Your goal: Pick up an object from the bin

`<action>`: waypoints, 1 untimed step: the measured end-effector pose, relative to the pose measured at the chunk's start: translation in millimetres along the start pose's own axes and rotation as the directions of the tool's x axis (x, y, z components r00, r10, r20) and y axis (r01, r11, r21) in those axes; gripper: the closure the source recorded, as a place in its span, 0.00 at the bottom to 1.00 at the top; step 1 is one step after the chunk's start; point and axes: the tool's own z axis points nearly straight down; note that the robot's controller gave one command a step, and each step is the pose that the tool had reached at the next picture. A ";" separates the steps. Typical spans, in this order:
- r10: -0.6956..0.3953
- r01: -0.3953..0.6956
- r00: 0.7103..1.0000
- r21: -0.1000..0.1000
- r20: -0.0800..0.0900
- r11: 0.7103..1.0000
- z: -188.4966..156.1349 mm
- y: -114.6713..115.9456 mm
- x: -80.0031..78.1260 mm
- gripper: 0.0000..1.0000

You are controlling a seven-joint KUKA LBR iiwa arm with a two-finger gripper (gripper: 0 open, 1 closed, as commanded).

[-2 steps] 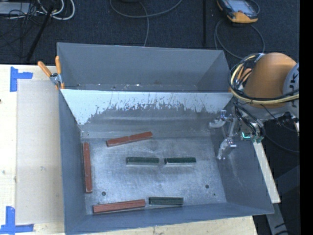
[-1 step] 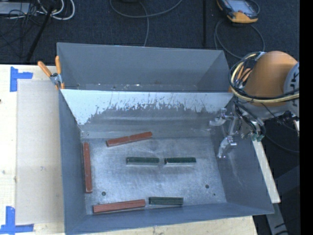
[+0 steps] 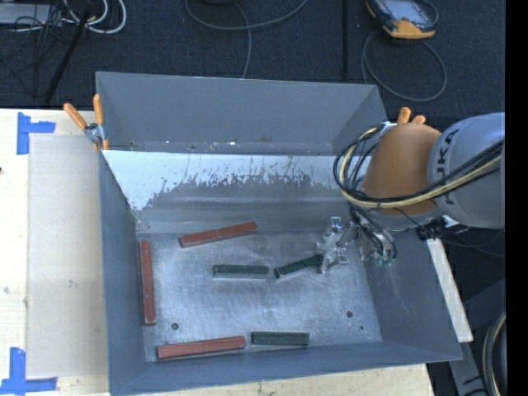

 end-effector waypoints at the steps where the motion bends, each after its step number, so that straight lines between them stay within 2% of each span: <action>1: 0.000 0.000 1.000 0.000 0.000 1.000 0.0 0.0 0.0 1.00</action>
Offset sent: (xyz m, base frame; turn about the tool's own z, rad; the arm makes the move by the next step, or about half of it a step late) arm 0.0221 0.0109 0.1527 -0.0060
